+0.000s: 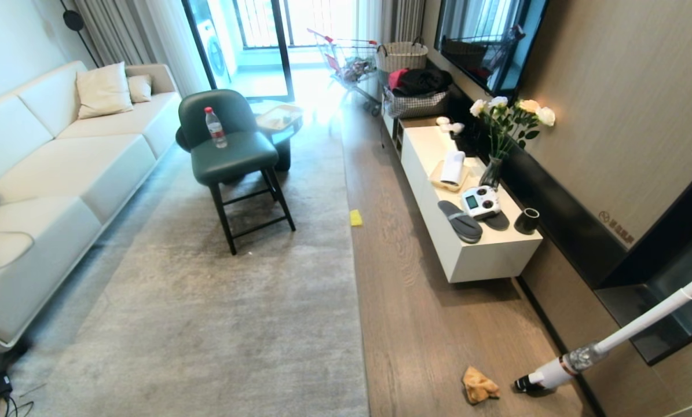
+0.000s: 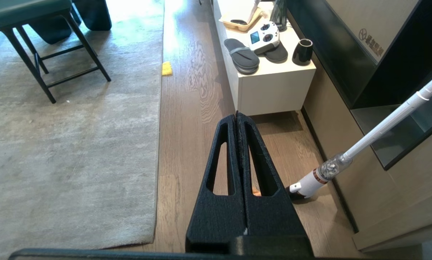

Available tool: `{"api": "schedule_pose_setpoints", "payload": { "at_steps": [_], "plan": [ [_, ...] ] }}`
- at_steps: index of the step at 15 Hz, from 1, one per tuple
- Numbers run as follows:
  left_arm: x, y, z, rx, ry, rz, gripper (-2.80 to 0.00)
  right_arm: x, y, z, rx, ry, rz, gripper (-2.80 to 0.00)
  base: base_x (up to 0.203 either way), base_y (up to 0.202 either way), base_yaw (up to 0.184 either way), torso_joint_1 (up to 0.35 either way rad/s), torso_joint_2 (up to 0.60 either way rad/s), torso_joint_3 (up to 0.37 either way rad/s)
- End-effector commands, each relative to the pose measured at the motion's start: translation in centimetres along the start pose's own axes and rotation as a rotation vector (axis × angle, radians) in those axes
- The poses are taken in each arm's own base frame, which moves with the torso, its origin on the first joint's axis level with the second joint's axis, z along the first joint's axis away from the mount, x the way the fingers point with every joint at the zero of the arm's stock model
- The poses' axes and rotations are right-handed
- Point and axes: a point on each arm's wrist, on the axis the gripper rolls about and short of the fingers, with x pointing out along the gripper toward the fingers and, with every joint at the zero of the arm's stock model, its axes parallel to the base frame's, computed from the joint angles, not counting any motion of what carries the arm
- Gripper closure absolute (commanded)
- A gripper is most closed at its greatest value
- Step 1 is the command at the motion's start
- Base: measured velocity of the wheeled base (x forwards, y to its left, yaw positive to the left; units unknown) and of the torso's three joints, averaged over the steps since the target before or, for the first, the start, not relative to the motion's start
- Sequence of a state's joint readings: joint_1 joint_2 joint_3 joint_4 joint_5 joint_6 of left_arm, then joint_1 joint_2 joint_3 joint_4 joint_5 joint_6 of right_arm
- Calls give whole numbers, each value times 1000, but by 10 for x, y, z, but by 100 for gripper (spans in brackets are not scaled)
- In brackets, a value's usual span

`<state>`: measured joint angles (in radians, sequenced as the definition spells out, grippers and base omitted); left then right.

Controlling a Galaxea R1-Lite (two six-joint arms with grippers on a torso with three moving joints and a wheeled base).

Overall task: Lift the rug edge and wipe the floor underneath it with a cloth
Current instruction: Lift up the carpet

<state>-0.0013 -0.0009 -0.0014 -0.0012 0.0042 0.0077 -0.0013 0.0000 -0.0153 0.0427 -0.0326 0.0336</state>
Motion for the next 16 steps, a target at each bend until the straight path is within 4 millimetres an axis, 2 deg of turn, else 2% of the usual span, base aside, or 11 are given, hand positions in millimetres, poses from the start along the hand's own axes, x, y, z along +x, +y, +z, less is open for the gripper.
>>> {"api": "schedule_pose_setpoints", "payload": {
  "at_steps": [1,16],
  "plan": [
    [0,0,0,0,0,0,0,0,0,0,0,2,0,0,0,0,0,-83,184,100],
    [0,0,0,0,0,0,0,0,0,0,0,2,-2,0,0,0,0,-112,258,143]
  ]
}}
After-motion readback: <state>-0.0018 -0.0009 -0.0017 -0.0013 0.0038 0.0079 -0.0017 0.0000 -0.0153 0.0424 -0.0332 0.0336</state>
